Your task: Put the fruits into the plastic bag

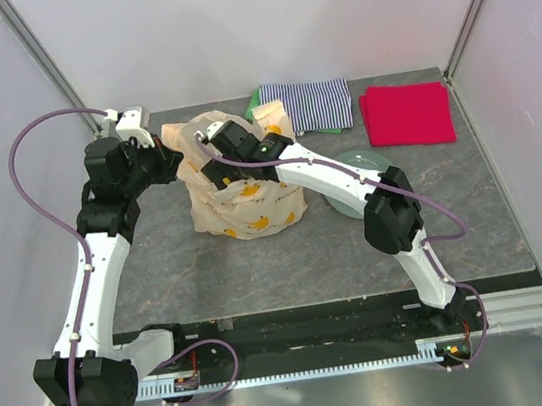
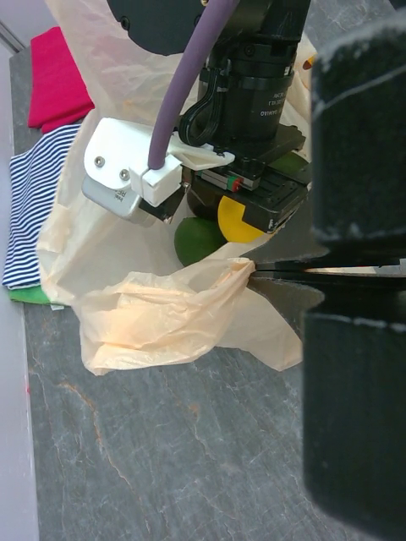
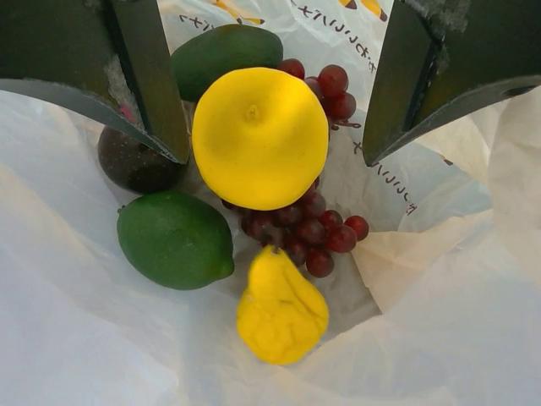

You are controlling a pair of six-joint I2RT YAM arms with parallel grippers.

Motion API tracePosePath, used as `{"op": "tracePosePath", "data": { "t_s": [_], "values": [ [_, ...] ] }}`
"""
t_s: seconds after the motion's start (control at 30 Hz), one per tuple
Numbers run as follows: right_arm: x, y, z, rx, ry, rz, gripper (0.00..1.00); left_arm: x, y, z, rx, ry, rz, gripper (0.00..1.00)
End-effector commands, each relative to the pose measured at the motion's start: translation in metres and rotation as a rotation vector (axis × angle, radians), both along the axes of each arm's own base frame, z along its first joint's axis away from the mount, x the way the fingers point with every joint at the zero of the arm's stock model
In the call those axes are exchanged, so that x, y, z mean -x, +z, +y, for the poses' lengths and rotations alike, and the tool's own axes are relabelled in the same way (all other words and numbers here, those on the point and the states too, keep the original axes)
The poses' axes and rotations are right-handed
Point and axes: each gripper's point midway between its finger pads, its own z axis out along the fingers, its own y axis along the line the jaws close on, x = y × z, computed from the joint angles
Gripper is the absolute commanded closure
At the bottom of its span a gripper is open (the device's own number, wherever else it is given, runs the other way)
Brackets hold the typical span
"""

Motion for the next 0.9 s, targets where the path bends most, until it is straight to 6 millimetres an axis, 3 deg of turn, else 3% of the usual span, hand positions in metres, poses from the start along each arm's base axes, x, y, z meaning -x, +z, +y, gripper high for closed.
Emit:
{"op": "tracePosePath", "data": {
  "t_s": [0.0, 0.13, 0.17, 0.23, 0.27, 0.33, 0.37, 0.43, 0.47, 0.5, 0.57, 0.67, 0.73, 0.87],
  "values": [
    [-0.001, 0.031, 0.003, -0.085, 0.000, -0.032, 0.09, 0.002, 0.017, 0.001, -0.017, -0.010, -0.068, 0.98],
    [0.001, 0.067, 0.004, -0.205, -0.001, -0.105, 0.09, 0.002, 0.017, 0.002, -0.018, -0.005, -0.069, 0.98],
    [0.008, 0.096, 0.003, -0.273, 0.017, -0.139, 0.09, 0.002, 0.017, 0.003, -0.018, -0.004, -0.071, 0.98],
    [0.008, 0.120, 0.004, -0.372, 0.013, -0.183, 0.10, 0.002, 0.018, 0.003, -0.019, -0.002, -0.071, 0.98],
    [0.014, 0.152, -0.003, -0.439, 0.015, -0.228, 0.10, 0.002, 0.017, 0.003, -0.020, -0.003, -0.071, 0.98],
    [0.019, 0.181, -0.005, -0.538, 0.026, -0.282, 0.10, 0.002, 0.017, 0.005, -0.027, 0.008, -0.073, 0.99],
    [0.029, 0.215, -0.013, -0.607, 0.039, -0.332, 0.10, 0.000, 0.016, 0.008, -0.035, 0.021, -0.071, 0.99],
    [0.046, 0.238, -0.013, -0.706, 0.118, -0.374, 0.09, 0.001, 0.017, 0.008, -0.038, 0.024, -0.074, 0.98],
    [0.062, 0.268, -0.022, -0.770, 0.155, -0.414, 0.09, 0.001, 0.017, 0.008, -0.038, 0.024, -0.074, 0.99],
    [0.068, 0.271, -0.025, -0.793, 0.177, -0.426, 0.09, 0.001, 0.017, 0.008, -0.037, 0.023, -0.074, 0.98],
    [0.083, 0.296, -0.042, -0.847, 0.184, -0.480, 0.09, 0.001, 0.016, 0.007, -0.035, 0.020, -0.070, 0.98],
    [0.082, 0.310, -0.074, -0.827, 0.094, -0.542, 0.09, 0.001, 0.016, 0.007, -0.033, 0.019, -0.069, 0.98],
    [0.073, 0.304, -0.097, -0.767, 0.013, -0.559, 0.09, 0.000, 0.016, 0.007, -0.032, 0.019, -0.069, 0.98],
    [0.041, 0.269, -0.141, -0.619, -0.166, -0.536, 0.11, 0.000, 0.015, 0.006, -0.028, 0.016, -0.066, 0.98]
  ]
}}
